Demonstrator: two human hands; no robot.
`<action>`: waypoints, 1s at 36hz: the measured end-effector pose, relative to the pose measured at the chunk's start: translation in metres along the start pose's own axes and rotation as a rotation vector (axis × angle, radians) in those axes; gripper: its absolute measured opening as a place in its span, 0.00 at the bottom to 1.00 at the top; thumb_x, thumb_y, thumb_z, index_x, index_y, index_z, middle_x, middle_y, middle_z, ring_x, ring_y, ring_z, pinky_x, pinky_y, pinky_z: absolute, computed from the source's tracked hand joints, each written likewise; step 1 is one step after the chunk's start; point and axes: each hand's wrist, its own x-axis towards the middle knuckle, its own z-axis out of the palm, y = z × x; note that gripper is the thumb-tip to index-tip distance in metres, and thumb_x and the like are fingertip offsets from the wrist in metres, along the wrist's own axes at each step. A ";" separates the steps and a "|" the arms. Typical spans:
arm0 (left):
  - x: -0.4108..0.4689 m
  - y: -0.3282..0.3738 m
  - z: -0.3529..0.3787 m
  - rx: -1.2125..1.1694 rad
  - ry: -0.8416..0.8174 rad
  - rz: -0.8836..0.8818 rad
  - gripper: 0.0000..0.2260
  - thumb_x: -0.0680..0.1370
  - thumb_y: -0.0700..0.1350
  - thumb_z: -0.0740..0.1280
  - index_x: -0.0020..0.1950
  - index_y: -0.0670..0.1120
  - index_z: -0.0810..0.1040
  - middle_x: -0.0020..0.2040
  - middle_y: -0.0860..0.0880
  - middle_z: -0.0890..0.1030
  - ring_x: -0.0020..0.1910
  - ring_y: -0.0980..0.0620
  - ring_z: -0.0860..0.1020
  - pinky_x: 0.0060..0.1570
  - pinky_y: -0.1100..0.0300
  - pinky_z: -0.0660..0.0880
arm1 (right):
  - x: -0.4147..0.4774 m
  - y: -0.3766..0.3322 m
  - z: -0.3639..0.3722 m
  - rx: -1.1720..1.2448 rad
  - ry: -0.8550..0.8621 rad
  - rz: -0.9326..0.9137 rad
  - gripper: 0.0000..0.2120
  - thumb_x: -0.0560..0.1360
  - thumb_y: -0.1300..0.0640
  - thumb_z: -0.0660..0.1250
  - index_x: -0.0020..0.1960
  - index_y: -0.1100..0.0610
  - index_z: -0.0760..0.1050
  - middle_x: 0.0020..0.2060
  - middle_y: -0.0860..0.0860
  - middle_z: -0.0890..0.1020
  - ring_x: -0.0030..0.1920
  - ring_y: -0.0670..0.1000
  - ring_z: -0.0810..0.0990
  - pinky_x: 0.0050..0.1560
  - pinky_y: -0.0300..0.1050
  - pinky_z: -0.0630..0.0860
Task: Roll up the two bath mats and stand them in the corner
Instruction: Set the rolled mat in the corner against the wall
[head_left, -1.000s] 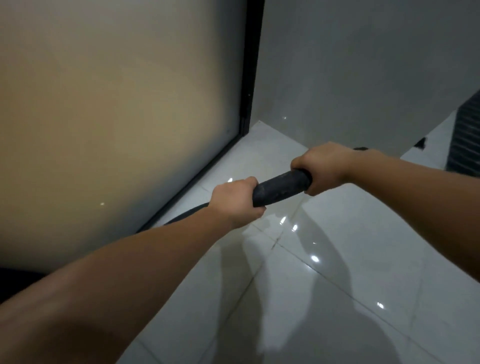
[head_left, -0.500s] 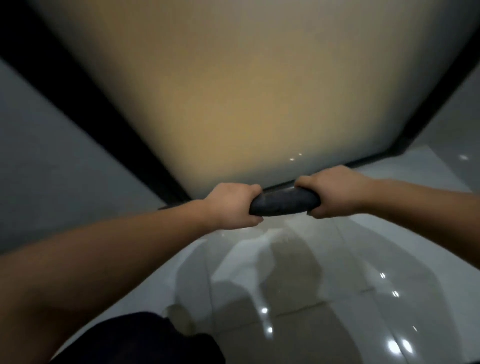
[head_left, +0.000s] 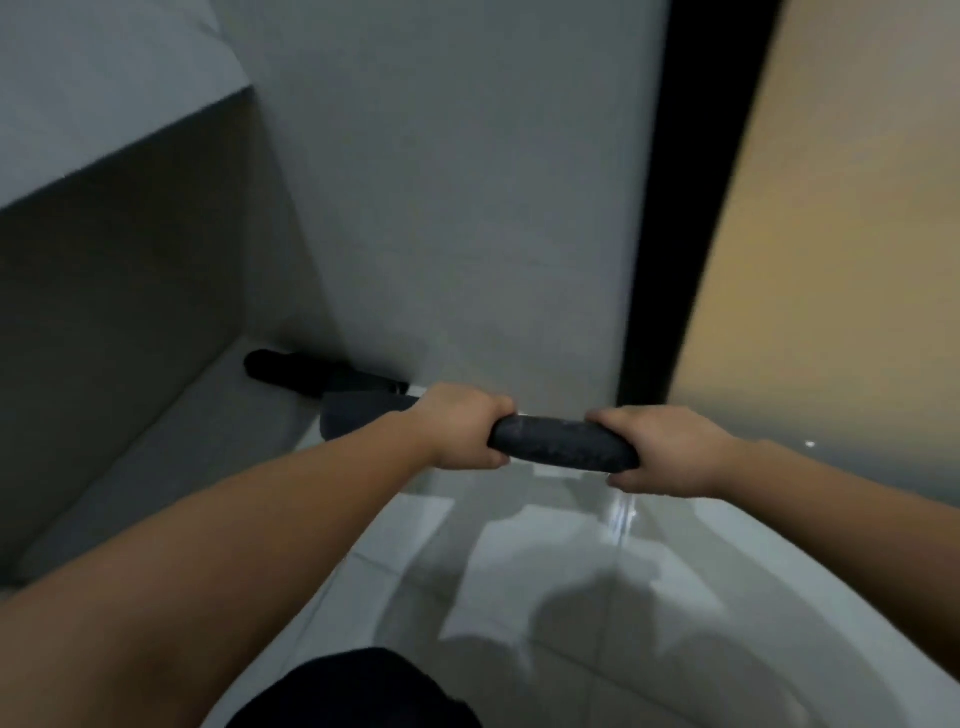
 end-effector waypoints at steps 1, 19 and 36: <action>-0.004 -0.018 0.011 -0.015 0.005 -0.013 0.12 0.72 0.57 0.68 0.51 0.54 0.73 0.49 0.52 0.81 0.49 0.47 0.79 0.41 0.58 0.67 | 0.012 -0.007 0.009 0.005 -0.018 0.004 0.26 0.67 0.44 0.69 0.62 0.45 0.66 0.53 0.48 0.80 0.52 0.52 0.79 0.47 0.47 0.75; -0.038 -0.208 0.108 -0.125 0.033 -0.272 0.29 0.71 0.46 0.69 0.71 0.46 0.67 0.71 0.45 0.69 0.71 0.45 0.64 0.71 0.53 0.56 | 0.195 -0.125 0.078 0.210 -0.125 0.097 0.15 0.68 0.50 0.68 0.54 0.46 0.71 0.39 0.45 0.78 0.38 0.47 0.76 0.35 0.40 0.67; -0.022 -0.269 0.189 -1.343 0.339 -1.241 0.33 0.73 0.66 0.60 0.67 0.41 0.70 0.60 0.39 0.79 0.57 0.40 0.79 0.60 0.44 0.75 | 0.361 -0.180 0.154 0.902 -0.259 0.115 0.10 0.63 0.57 0.72 0.43 0.55 0.77 0.33 0.53 0.81 0.32 0.50 0.80 0.32 0.42 0.76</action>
